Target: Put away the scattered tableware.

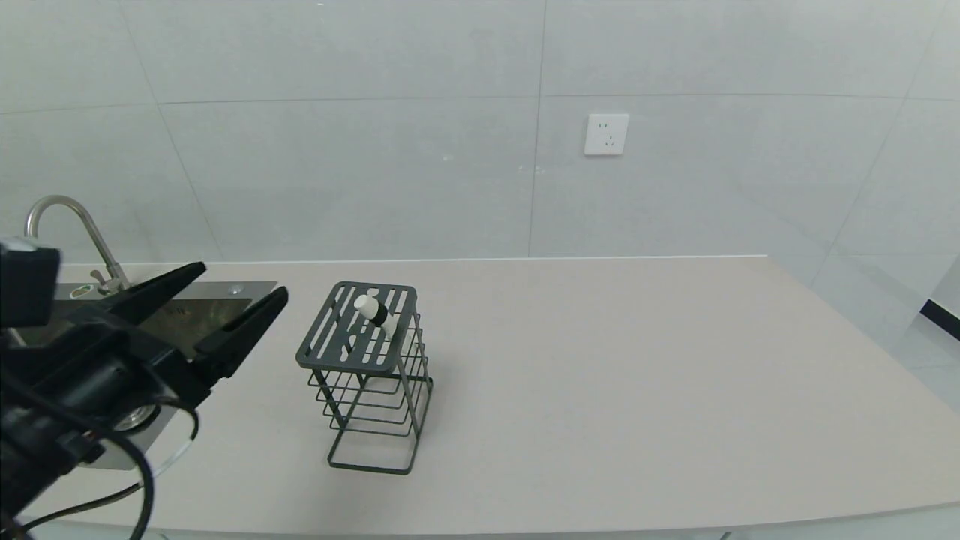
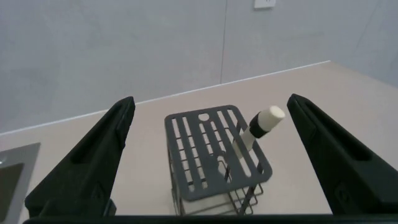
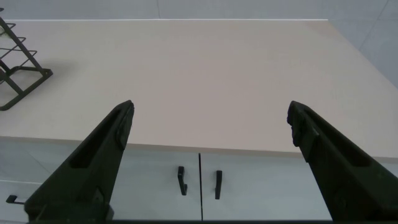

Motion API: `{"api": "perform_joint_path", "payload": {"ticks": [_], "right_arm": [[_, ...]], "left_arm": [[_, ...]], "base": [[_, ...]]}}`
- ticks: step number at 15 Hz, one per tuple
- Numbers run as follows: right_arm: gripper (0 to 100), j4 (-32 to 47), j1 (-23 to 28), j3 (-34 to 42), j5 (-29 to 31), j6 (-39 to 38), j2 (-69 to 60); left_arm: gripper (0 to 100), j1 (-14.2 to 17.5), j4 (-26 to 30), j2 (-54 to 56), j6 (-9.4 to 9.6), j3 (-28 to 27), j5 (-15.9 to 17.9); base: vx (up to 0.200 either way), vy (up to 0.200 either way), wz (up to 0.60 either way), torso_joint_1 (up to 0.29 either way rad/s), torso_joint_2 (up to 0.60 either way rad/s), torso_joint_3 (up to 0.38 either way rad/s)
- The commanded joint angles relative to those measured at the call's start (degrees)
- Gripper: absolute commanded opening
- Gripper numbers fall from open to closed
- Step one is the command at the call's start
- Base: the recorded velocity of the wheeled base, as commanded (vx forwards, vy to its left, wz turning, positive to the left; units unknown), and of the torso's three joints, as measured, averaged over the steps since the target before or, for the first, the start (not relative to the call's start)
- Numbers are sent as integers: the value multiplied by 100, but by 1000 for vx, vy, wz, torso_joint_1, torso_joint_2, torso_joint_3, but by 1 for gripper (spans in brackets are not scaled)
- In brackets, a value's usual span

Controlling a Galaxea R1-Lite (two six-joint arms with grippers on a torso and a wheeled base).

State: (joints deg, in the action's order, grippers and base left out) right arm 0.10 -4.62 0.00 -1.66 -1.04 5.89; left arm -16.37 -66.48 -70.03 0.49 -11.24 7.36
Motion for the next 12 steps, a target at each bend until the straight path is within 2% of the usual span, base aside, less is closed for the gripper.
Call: {"api": "perform_joint_path", "payload": {"ticks": [1,2,4,6,9,10,11,12], "right_arm": [[100,-1,-4,0,-1,-2,0],[100,-1,-4,0,-1,-2,0],[100,-1,-4,0,-1,-2,0],[100,-1,-4,0,-1,-2,0],[100,-1,-4,0,-1,-2,0],[100,-1,-4,0,-1,-2,0],[100,-1,-4,0,-1,-2,0],[100,-1,5,0,-1,-2,0]], "left_arm": [[100,512,249,1686,13,772,362],[100,653,530,2126,4,957,468],[100,934,1480,3136,22,1115,661],[100,978,2939,4683,83,1106,670],[100,996,4995,6379,83,992,661],[100,1004,5224,6485,92,1036,652],[100,1013,5180,6467,92,1098,635],[100,1145,5250,6485,92,1115,485]], "base": [[0,0,0,0,0,0],[0,0,0,0,0,0],[0,0,0,0,0,0],[0,0,0,0,0,0],[0,0,0,0,0,0],[0,0,0,0,0,0],[0,0,0,0,0,0],[0,0,0,0,0,0]]}}
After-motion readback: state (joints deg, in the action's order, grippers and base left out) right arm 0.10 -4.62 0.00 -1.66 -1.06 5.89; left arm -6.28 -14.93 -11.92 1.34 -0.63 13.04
